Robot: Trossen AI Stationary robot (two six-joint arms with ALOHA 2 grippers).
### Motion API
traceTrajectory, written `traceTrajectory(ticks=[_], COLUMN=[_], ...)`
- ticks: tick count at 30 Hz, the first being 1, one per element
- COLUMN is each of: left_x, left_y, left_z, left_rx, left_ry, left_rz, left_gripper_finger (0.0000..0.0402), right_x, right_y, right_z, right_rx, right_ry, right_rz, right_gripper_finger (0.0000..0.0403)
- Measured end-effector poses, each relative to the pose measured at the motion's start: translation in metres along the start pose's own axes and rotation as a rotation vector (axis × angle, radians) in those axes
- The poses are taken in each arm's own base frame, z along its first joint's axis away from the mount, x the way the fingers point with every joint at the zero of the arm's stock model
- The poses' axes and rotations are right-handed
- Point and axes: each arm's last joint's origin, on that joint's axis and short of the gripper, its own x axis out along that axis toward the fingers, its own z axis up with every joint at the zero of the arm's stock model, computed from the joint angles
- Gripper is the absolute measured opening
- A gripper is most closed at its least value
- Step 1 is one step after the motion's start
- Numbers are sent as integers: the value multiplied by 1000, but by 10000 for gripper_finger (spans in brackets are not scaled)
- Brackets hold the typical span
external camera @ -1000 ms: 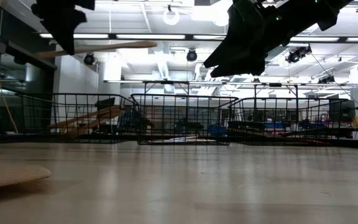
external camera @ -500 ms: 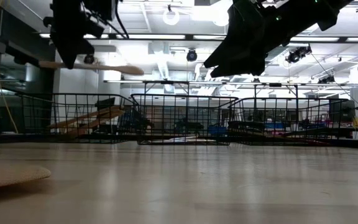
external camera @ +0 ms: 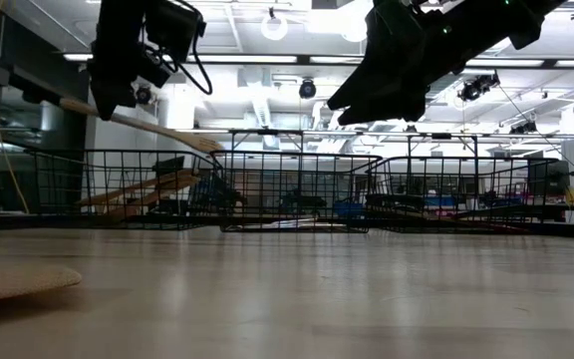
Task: Pick & Place Kitchen Items
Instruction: Put the brown serving spoon into the left mesh basket
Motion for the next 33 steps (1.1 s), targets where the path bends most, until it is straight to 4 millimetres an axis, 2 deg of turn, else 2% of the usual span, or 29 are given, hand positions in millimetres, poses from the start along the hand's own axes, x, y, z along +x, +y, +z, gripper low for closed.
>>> traceTrajectory(ticks=[7,18,25,33], left_x=[3,37,51,57], left_y=[-3,-29,-43,-48], left_z=[-2,-25,-25,-23], left_rx=[59,153,135,99], left_ry=[4,121,71,10], left_rz=[22,81,97,152], left_gripper_finger=[74,73,72,72], right_x=[0,0,0,0], right_y=[0,0,-1,-1], right_z=[-1,-1,-1,-1], right_rx=[-2,-4,19,52], right_ry=[5,10,8,7], right_rz=[-2,-4,-8,-9], right_gripper_finger=[239,239,239,239])
